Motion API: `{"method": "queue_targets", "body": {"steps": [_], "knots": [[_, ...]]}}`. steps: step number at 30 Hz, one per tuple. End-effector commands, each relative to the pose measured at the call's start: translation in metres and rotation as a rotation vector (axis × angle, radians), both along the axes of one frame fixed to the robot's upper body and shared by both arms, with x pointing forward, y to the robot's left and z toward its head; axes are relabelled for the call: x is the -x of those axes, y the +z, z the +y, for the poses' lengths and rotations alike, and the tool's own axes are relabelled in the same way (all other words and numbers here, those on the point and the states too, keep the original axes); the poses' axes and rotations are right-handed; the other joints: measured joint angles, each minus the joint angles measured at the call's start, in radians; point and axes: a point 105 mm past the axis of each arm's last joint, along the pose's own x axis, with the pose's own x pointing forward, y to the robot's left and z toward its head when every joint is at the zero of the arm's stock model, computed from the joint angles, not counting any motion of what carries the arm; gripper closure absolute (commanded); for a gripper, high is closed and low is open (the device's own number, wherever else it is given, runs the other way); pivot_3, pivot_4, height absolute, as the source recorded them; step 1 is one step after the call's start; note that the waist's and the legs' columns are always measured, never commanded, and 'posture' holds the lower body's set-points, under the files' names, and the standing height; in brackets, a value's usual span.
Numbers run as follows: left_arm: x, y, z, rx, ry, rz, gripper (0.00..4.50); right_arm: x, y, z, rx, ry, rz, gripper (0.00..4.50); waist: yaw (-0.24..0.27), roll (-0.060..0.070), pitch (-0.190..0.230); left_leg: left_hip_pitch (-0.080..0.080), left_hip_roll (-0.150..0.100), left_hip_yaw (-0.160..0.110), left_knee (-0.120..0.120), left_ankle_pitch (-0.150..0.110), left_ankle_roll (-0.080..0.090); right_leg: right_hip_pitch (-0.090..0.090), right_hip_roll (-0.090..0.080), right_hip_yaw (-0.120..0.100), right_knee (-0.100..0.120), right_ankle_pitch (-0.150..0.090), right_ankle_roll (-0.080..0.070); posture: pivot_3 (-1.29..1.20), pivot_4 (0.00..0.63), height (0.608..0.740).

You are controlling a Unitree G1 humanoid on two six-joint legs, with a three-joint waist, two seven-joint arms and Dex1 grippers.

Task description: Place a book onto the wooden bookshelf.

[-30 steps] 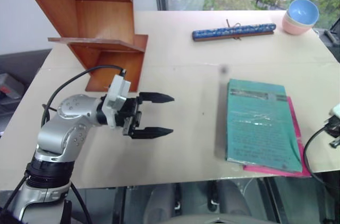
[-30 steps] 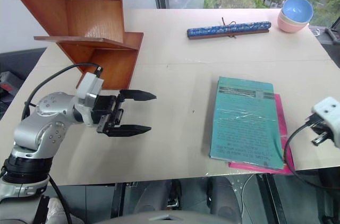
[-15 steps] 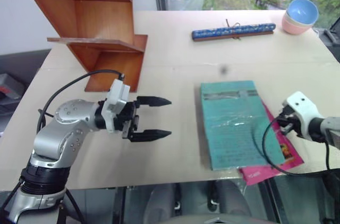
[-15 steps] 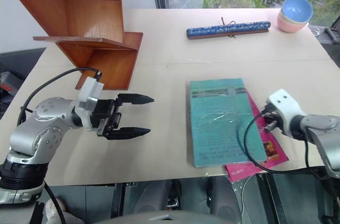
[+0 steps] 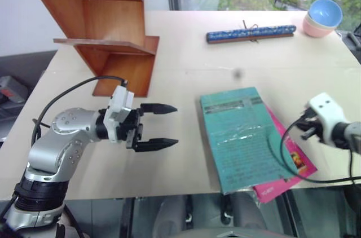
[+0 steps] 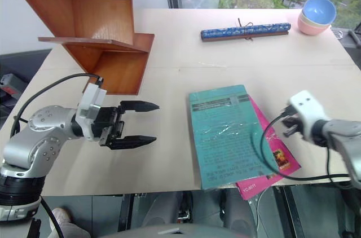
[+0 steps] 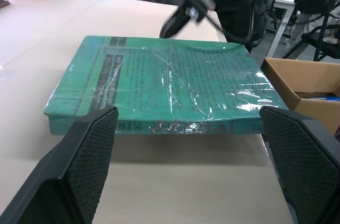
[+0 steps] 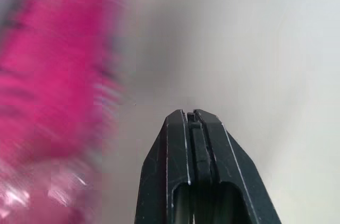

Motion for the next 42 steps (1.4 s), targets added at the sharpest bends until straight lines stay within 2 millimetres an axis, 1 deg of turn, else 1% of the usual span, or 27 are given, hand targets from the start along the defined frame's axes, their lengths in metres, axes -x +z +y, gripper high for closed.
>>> {"method": "queue_targets", "body": {"steps": [1,3,5,7,9,11,13,15,17,21,23,24,28,29,34,36,39,41,42], "knots": [[0.002,0.005,-0.003,0.014,-0.019,-0.028,0.00,0.022,0.026,-0.015,0.058,-0.034,-0.043,4.40,0.000,0.000,0.000,0.000,0.000,0.000,0.000,0.000,0.000,0.000,0.000,0.000,0.000,-0.002,0.002,0.00,0.150,0.738],[0.001,0.005,-0.003,0.015,-0.022,-0.026,0.00,0.040,0.025,-0.021,0.090,-0.044,0.010,4.40,0.001,0.001,0.000,0.000,0.001,0.000,0.000,0.000,0.000,0.000,0.001,0.000,0.000,-0.002,0.003,0.00,0.150,0.738],[-0.001,0.005,-0.002,0.010,-0.027,-0.025,0.00,0.062,0.017,-0.019,0.076,-0.019,0.105,4.40,0.003,0.001,-0.001,0.000,0.001,-0.001,0.000,0.000,0.000,0.000,0.000,0.000,0.000,-0.002,0.003,0.00,0.150,0.738],[-0.002,0.005,-0.001,0.008,-0.029,-0.025,0.00,0.082,0.008,-0.009,0.047,0.039,0.193,4.40,0.002,0.000,-0.001,0.000,0.000,-0.001,0.000,0.000,0.000,0.001,0.000,0.000,0.000,-0.002,0.003,0.00,0.150,0.738],[-0.003,0.005,0.000,0.003,-0.036,-0.025,0.00,0.103,-0.002,0.006,-0.001,0.114,0.288,4.40,0.001,0.000,-0.001,0.001,0.000,-0.001,0.000,0.000,0.000,0.001,0.000,0.000,0.000,-0.002,0.003,0.00,0.150,0.738],[-0.003,0.005,0.002,0.000,-0.039,-0.023,0.00,0.115,-0.006,0.016,-0.036,0.159,0.336,4.40,-0.001,0.000,-0.001,0.001,0.001,-0.001,0.000,0.000,0.000,0.001,0.000,0.001,0.000,-0.002,0.003,0.00,0.150,0.738],[-0.002,0.005,0.003,-0.004,-0.039,-0.023,0.00,0.119,-0.007,0.022,-0.061,0.177,0.352,4.40,-0.002,0.000,-0.001,0.001,0.001,0.000,0.000,0.000,0.000,0.001,0.000,0.001,0.000,-0.002,0.003,0.00,0.150,0.738],[-0.002,0.005,0.004,-0.007,-0.038,-0.022,0.00,0.122,-0.013,0.034,-0.097,0.228,0.374,4.40,0.000,0.000,-0.001,0.001,0.001,-0.001,0.000,0.000,0.000,0.000,0.000,0.001,0.000,-0.004,0.000,0.00,0.150,0.738],[-0.001,0.005,0.004,-0.008,-0.036,-0.022,0.00,0.120,-0.022,0.048,-0.130,0.280,0.385,4.40,0.000,-0.001,-0.002,0.001,0.001,-0.001,0.000,0.000,0.000,0.001,0.000,0.001,0.000,-0.004,-0.001,0.00,0.150,0.738],[0.001,0.006,0.004,-0.010,-0.027,-0.026,0.00,0.105,-0.040,0.067,-0.168,0.339,0.381,4.40,0.000,-0.001,-0.002,0.000,0.001,-0.002,0.000,0.000,0.000,0.000,-0.001,0.001,0.000,-0.004,-0.001,0.00,0.150,0.738],[0.001,0.007,0.005,-0.011,-0.016,-0.030,0.00,0.099,-0.045,0.076,-0.177,0.378,0.380,4.40,-0.008,-0.011,-0.007,0.001,0.001,-0.002,0.000,0.000,0.000,0.000,-0.001,0.001,0.000,-0.004,-0.001,0.00,0.150,0.738],[0.001,0.008,0.006,-0.009,-0.009,-0.031,0.00,0.096,-0.046,0.080,-0.181,0.388,0.370,4.40,-0.010,-0.015,-0.009,0.001,0.002,-0.002,0.000,0.000,0.000,0.000,0.000,0.001,0.000,-0.004,-0.001,0.00,0.150,0.738],[0.002,0.008,0.007,-0.009,0.004,-0.030,0.00,0.078,-0.042,0.094,-0.207,0.431,0.292,4.40,-0.013,-0.020,-0.013,0.002,0.003,-0.002,0.000,-0.001,-0.002,0.001,-0.002,0.001,0.000,-0.004,-0.002,0.00,0.150,0.738],[0.001,0.008,0.007,-0.007,0.009,-0.030,0.00,0.074,-0.039,0.099,-0.218,0.446,0.269,4.40,-0.013,-0.020,-0.013,0.002,0.003,-0.002,0.000,-0.002,-0.005,0.001,-0.004,0.002,0.000,-0.003,-0.002,0.00,0.150,0.738],[0.000,0.009,0.007,-0.003,0.020,-0.031,0.00,0.063,-0.034,0.113,-0.235,0.503,0.218,4.40,-0.010,-0.018,-0.012,0.001,0.003,-0.002,0.000,-0.002,-0.005,0.000,-0.005,0.001,0.000,-0.003,-0.003,0.00,0.150,0.738],[0.000,0.010,0.007,0.000,0.025,-0.035,0.00,0.067,-0.029,0.112,-0.244,0.512,0.233,4.40,-0.004,-0.018,-0.012,0.001,0.002,-0.002,0.000,0.000,-0.002,0.000,-0.004,0.000,0.000,-0.002,-0.005,0.00,0.150,0.738],[-0.001,0.011,0.008,0.004,0.032,-0.036,0.00,0.084,-0.024,0.105,-0.242,0.528,0.282,4.40,0.007,-0.015,-0.010,0.000,0.002,-0.003,0.000,0.000,-0.001,0.000,-0.001,0.000,0.000,-0.001,-0.006,0.00,0.150,0.738],[0.001,0.009,0.008,0.004,0.027,-0.031,0.00,0.100,-0.018,0.095,-0.237,0.514,0.320,4.40,0.006,-0.015,-0.010,-0.001,0.000,-0.005,0.000,0.000,-0.001,0.001,-0.003,0.000,0.000,-0.001,-0.006,0.00,0.150,0.738],[0.001,0.008,0.007,0.005,0.025,-0.029,0.00,0.106,-0.017,0.091,-0.232,0.504,0.332,4.40,0.009,-0.013,-0.009,-0.002,0.000,-0.005,0.000,0.000,-0.001,0.000,-0.003,-0.001,-0.001,-0.001,-0.006,0.00,0.150,0.738]]}}
